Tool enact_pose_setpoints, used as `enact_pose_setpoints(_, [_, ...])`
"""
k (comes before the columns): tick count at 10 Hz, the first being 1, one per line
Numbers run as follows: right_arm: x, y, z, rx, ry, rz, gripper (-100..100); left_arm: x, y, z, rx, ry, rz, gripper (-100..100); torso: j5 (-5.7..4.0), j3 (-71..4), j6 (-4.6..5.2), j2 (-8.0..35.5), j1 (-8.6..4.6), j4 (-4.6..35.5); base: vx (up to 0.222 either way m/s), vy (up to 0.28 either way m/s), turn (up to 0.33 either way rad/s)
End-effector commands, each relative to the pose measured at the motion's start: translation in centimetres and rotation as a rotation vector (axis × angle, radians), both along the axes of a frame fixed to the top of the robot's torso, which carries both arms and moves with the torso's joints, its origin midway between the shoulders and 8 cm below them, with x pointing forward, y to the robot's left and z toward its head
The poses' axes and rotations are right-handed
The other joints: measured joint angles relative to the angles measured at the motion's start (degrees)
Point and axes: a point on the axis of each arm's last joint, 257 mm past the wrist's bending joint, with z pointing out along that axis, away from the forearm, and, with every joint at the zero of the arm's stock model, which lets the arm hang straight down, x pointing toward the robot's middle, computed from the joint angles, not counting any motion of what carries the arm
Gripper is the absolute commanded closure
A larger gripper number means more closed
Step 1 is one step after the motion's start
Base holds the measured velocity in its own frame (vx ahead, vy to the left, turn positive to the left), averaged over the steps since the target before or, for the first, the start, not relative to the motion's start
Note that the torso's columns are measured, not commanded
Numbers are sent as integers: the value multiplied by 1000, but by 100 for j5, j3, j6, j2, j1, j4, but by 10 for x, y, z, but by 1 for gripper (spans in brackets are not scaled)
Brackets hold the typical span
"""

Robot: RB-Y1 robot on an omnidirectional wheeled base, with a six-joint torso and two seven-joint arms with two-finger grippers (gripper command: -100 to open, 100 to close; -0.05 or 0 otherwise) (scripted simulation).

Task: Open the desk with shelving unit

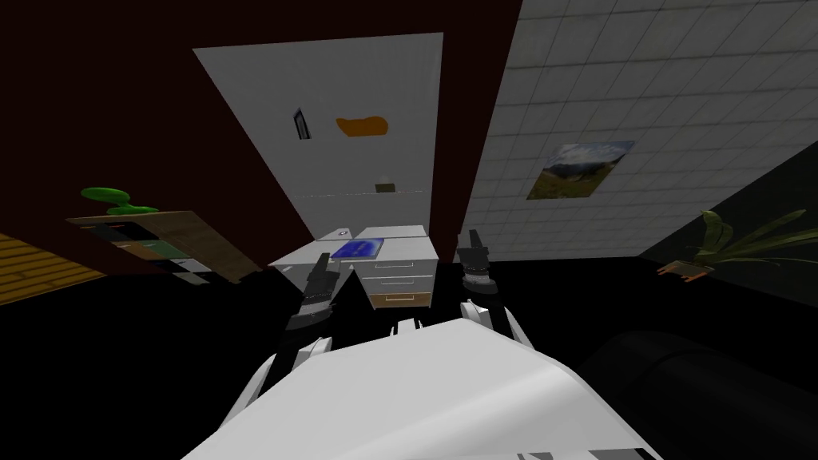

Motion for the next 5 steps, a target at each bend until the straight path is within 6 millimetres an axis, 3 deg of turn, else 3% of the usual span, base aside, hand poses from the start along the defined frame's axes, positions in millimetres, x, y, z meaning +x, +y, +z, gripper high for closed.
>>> enact_pose_setpoints(1, [0, 0, 0, 0, 0, 0, 0, 6, 5, -23, 33, 29, -11, -100, 0, 1, 0, 2, 1, 1, 41, -16, -26])
enact_pose_setpoints(5, [0, 0, 0, 0, 0, 0, 0, 12, 11, -49, 56, 55, -16, -100, 1, 3, 0, 5, 1, 1, 36, -13, -23])
